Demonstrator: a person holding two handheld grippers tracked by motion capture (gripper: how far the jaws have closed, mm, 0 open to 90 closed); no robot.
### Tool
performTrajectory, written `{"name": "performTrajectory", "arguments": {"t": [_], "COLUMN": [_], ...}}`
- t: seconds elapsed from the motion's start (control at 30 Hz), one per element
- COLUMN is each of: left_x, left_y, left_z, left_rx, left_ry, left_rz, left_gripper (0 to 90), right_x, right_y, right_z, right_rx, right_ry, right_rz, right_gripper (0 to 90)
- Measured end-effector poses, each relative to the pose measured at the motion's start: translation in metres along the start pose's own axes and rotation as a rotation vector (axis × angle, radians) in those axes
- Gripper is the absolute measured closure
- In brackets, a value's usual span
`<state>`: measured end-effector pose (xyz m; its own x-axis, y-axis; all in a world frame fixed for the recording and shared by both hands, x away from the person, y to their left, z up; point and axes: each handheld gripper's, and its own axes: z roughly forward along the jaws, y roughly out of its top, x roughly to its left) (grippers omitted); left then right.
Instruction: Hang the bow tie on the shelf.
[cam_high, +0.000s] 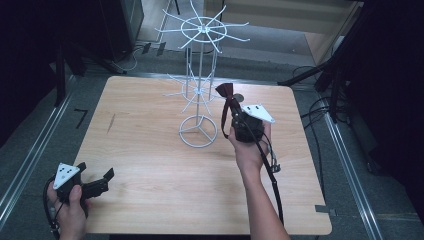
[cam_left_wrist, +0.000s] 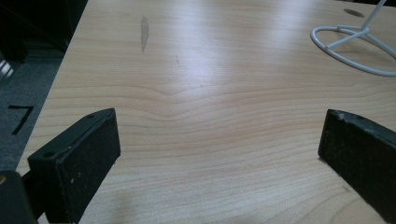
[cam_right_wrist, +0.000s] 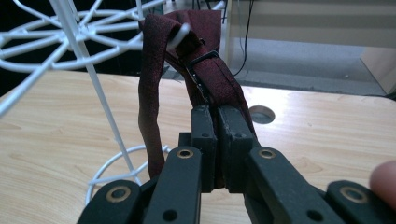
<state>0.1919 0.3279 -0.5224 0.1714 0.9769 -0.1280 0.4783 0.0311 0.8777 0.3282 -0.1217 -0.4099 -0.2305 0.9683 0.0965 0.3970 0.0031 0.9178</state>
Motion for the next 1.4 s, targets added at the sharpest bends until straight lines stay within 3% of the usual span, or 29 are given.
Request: {"name": "performTrajectory", "arguments": {"t": [0.63,1.07,1.4], "left_x": [0.000,0.000,0.000], "left_y": [0.000,0.000,0.000], "left_z": [0.000,0.000,0.000], "left_rx": [-0.001,0.001,0.000], "left_ry": [-0.002,-0.001,-0.001], "left_rz": [-0.007,-0.008,-0.008], "left_gripper": [0.0,0.0,0.0], "right_x": [0.011,0.007,0.002], "right_y": [-0.026,-0.049,-0.074], "right_z": [0.023,0.036,0.048], "right_rx": [0.067,0.115,0.184], "right_ry": [0.011,0.012,0.005], "right_rz": [-0.013,0.002,0.008], "right_gripper": [86.7,86.6,86.5]}}
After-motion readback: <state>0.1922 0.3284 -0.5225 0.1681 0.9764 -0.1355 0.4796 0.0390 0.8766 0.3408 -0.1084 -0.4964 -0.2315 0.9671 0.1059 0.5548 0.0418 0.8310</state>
